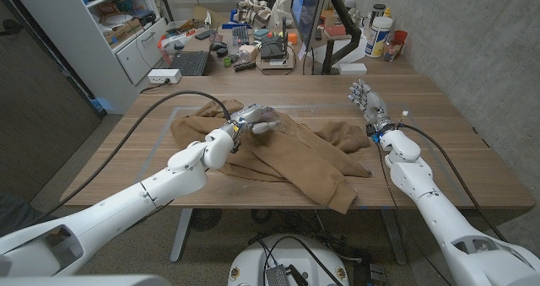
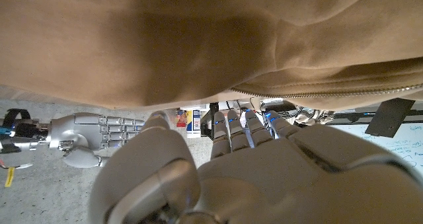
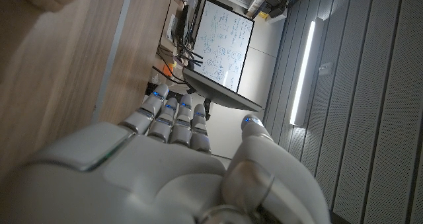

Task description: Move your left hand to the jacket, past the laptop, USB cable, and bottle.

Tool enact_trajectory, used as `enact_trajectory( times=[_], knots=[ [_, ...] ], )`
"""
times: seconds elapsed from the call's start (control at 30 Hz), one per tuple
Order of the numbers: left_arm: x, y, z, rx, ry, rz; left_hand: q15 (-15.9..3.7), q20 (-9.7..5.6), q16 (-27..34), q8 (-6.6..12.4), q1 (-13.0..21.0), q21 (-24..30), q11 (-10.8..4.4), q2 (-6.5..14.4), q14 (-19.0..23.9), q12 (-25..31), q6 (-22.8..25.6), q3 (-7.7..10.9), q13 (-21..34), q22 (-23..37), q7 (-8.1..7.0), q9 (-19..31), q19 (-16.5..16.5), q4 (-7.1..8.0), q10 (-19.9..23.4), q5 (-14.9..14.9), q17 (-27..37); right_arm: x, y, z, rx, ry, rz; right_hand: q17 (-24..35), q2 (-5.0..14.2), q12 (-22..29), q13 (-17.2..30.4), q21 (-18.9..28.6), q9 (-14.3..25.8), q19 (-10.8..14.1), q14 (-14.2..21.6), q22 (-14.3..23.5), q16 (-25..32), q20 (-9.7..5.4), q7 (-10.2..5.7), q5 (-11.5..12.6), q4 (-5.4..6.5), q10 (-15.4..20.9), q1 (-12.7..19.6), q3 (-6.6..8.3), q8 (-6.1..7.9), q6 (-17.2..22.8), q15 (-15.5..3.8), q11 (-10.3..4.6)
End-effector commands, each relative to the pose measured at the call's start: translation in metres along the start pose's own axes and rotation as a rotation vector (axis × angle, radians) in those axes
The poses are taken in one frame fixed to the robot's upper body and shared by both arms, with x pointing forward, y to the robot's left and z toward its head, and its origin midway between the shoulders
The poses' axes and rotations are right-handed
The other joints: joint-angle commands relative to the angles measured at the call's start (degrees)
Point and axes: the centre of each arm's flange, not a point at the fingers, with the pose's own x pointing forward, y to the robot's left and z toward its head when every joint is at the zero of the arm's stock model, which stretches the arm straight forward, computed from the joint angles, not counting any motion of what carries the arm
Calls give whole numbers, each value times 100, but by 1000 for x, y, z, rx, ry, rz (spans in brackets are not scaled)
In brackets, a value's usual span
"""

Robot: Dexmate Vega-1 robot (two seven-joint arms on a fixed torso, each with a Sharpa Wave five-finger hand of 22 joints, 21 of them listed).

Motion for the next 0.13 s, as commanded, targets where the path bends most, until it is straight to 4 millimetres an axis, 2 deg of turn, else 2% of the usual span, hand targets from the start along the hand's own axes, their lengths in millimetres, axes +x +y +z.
enact_trajectory(
  times=[0.03, 0.13],
  knots=[
    [0, -1, 1, 17, 7, 0, -4, 39, -9, -22, 69, 3, -23, 12, 30, -6, 44, -24, 24, 24, 11, 18, -30, 0, 8, -5, 28, 4, 4, -2, 1, 1, 11, 25, -2, -10, 16, -6, 13, 42, 49, 15, -20, 0, 2, 40, -24, 48, 31, 4, 18, 40, -20, 9],
    [0, -1, 0, 14, 7, -1, -1, 41, -9, -27, 71, 4, -34, 14, 32, -5, 39, -25, 25, 24, 6, 18, -31, 0, 15, -6, 28, 5, 3, -3, -1, 2, 11, 25, -1, -10, 16, -11, 13, 44, 53, 15, -19, 0, -3, 40, -24, 51, 30, 4, 16, 34, -20, 9]
  ],
)
